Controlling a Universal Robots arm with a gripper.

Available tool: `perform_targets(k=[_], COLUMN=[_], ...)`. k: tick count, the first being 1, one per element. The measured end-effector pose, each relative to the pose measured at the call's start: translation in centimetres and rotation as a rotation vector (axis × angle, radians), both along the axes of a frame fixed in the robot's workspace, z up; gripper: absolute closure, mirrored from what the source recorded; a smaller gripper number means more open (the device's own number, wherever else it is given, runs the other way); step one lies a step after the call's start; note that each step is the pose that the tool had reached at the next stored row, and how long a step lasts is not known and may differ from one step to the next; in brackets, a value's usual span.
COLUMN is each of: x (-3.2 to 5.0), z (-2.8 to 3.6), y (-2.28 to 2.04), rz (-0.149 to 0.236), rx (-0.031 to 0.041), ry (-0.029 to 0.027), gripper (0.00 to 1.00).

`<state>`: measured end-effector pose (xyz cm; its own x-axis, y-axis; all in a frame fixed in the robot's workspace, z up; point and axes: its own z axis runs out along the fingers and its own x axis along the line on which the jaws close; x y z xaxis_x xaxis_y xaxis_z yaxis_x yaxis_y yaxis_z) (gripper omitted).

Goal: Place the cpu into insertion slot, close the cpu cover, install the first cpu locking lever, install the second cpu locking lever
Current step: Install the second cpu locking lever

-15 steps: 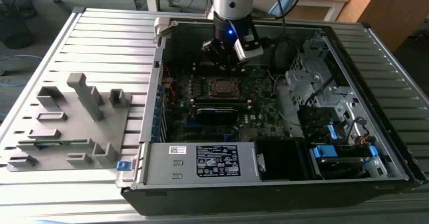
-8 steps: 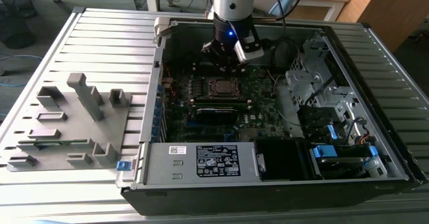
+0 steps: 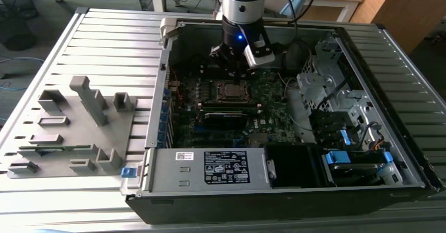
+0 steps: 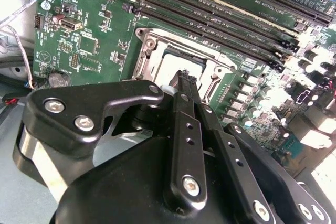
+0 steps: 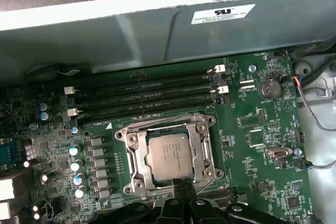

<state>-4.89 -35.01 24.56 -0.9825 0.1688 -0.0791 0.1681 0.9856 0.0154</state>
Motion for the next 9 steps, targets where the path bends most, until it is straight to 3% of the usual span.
perform_targets(k=[2,9], x=[0.00,0.00], z=[0.00,0.00], y=[-0.24,-0.44], rz=[0.000,0.000], rx=[0.0000,-0.0010], ry=[0.0000,0.0000], gripper=[0.90,0.90])
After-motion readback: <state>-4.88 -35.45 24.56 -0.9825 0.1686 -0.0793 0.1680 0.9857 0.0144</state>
